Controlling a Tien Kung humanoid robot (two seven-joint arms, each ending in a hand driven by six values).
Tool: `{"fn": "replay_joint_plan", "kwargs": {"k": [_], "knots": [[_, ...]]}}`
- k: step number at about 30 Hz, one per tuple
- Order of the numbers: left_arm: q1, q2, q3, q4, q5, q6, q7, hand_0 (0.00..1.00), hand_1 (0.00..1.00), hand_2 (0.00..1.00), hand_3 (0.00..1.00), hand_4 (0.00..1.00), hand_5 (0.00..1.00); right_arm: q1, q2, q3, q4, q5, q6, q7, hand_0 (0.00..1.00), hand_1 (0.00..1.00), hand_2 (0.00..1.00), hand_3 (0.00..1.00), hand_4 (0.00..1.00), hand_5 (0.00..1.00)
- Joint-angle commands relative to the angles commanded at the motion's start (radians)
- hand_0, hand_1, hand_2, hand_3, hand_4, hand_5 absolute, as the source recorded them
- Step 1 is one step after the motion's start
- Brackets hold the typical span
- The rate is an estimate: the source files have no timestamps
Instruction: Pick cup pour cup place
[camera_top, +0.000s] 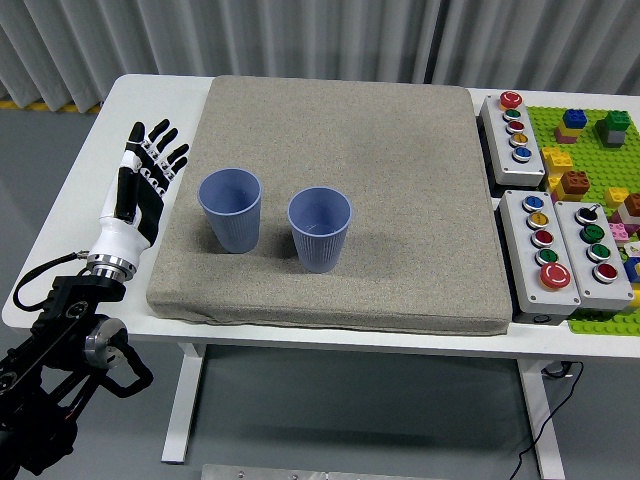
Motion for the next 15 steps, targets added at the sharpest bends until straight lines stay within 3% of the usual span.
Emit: {"fn": "replay_joint_plan", "kwargs": {"k": [15], "knots": [[0.006,0.004,0.005,-0.002,0.002,0.003,0.002,0.89,0.874,0.951,0.925,0.778,0.998,-0.007,0.005,0.009,0.003,-0.01,0.0,-0.004,0.64,0.6,0.508,0.578,0.002,0.002]]}}
